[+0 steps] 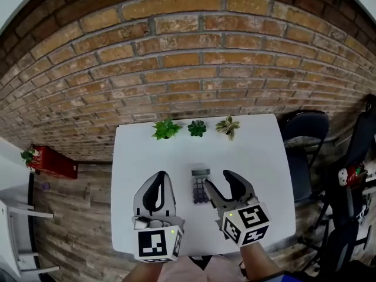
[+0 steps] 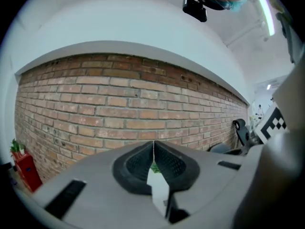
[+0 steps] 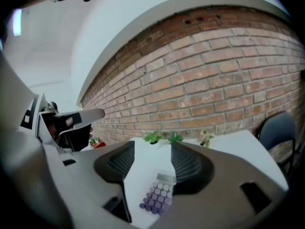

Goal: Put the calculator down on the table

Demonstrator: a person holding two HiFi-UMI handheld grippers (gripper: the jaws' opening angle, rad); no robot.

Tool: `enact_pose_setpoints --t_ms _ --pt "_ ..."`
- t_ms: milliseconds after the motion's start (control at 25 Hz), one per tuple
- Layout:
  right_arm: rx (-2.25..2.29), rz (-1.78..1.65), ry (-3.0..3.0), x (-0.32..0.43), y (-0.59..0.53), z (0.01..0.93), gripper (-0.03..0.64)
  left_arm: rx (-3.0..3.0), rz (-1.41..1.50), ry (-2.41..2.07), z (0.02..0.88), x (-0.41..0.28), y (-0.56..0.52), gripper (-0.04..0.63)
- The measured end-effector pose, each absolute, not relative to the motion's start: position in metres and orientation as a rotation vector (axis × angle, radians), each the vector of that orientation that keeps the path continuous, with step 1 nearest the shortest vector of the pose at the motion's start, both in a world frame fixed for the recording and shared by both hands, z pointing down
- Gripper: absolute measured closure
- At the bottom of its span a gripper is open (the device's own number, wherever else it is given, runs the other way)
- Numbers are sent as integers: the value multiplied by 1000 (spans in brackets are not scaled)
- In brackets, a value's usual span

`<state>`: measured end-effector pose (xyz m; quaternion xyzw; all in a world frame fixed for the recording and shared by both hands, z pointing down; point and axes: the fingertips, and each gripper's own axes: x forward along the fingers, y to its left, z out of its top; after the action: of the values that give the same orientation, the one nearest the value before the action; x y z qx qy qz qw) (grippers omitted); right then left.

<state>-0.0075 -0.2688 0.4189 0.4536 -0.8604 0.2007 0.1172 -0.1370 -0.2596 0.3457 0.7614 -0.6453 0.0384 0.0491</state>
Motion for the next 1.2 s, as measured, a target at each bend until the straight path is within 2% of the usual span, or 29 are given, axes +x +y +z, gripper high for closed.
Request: enact_pose_setpoints --t_ms 120,200,240,280,640,1200 --pt "1370 423 -2573 -5 -269 371 431 2356 51 -1989 307 -132 -257 580" --pt "1430 320 -2584 -1 -272 347 528 2364 -2 -2013 285 -132 -258 580" --pt "1454 287 -2586 1 -274 338 608 2370 -22 -2031 275 -132 -257 580" --pt "1469 262 -2587 2 -274 332 617 2379 -36 -2047 266 -132 -256 580" --pt "1466 135 -2637 4 -268 298 618 2416 -72 -2096 239 -126 -250 580" --pt "1426 162 -2669 -5 -268 303 618 2432 -53 -2082 241 -119 -253 580"
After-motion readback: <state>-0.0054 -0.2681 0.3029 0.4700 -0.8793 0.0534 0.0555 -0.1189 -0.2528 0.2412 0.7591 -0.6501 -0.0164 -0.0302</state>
